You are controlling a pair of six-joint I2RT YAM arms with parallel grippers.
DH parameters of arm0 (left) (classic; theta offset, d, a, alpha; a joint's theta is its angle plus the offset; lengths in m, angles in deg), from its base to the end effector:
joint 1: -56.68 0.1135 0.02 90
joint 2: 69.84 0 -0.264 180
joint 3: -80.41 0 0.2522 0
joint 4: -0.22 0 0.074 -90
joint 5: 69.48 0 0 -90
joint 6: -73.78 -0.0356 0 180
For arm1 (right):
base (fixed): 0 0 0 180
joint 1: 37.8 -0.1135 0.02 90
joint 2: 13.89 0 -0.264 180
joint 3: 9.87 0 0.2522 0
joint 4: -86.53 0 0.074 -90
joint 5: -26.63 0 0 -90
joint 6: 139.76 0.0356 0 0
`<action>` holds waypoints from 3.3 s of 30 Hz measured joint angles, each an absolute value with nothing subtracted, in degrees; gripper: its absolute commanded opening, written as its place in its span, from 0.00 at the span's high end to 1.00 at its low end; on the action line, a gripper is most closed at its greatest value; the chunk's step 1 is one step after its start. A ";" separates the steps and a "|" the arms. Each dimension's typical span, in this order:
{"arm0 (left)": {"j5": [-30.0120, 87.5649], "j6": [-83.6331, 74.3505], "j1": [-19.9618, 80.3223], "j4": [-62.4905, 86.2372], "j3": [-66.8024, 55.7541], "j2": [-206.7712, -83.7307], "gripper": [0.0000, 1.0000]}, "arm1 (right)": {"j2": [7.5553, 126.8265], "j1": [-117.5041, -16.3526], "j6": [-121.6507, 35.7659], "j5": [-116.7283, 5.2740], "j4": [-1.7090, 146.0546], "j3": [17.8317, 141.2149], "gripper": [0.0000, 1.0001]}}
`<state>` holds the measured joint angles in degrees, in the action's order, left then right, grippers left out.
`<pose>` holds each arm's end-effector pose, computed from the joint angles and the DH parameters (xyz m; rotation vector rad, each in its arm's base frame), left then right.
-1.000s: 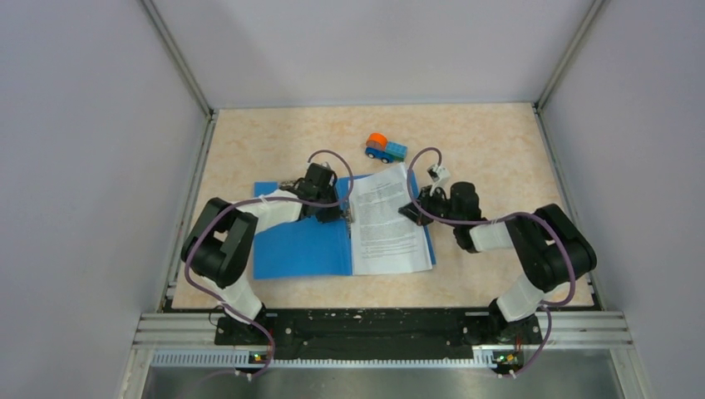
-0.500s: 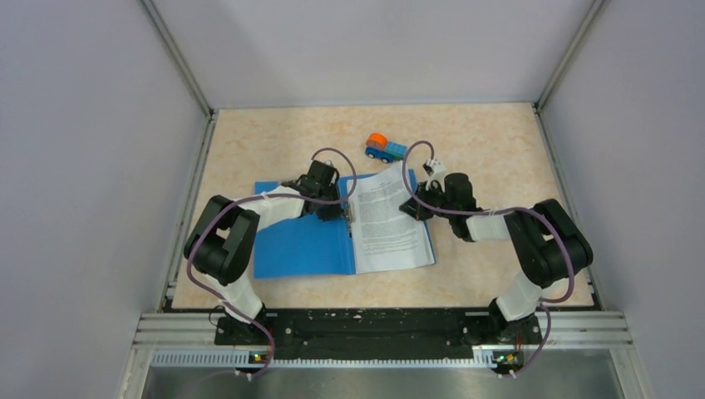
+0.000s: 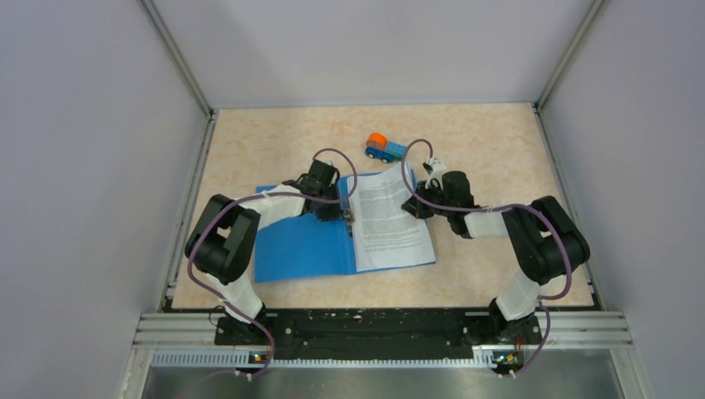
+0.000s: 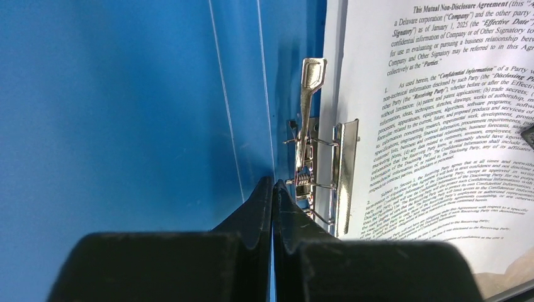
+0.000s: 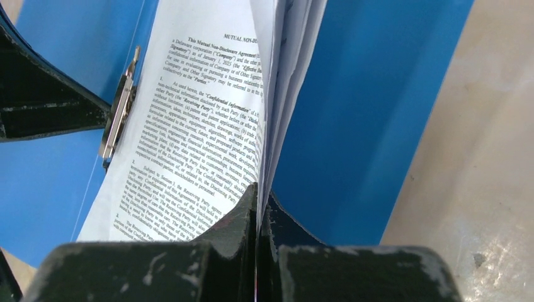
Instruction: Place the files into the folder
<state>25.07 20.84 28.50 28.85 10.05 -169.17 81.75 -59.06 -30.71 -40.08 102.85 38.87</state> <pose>0.3002 -0.1640 0.1594 -0.1754 2.6563 -0.5060 0.2839 0.1256 0.1378 -0.2952 2.1514 0.8413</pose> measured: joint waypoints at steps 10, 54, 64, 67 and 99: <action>25.09 19.83 28.50 29.13 9.26 -169.74 1.00 | 82.40 -59.06 -31.80 -40.84 100.62 42.06 1.00; 25.82 21.34 28.50 30.73 8.67 -169.74 1.00 | 82.62 -61.70 -33.64 -44.08 92.84 45.01 0.67; 25.79 21.34 28.50 30.73 8.67 -169.74 1.00 | 82.62 -61.70 -33.27 -47.10 84.49 50.04 0.45; 25.82 21.34 28.50 30.73 8.67 -169.74 1.00 | 82.62 -61.70 -33.00 -48.47 81.63 51.57 0.42; 25.88 21.32 28.50 30.91 8.06 -169.74 1.00 | 77.37 -67.32 -29.59 -62.46 59.69 63.94 0.58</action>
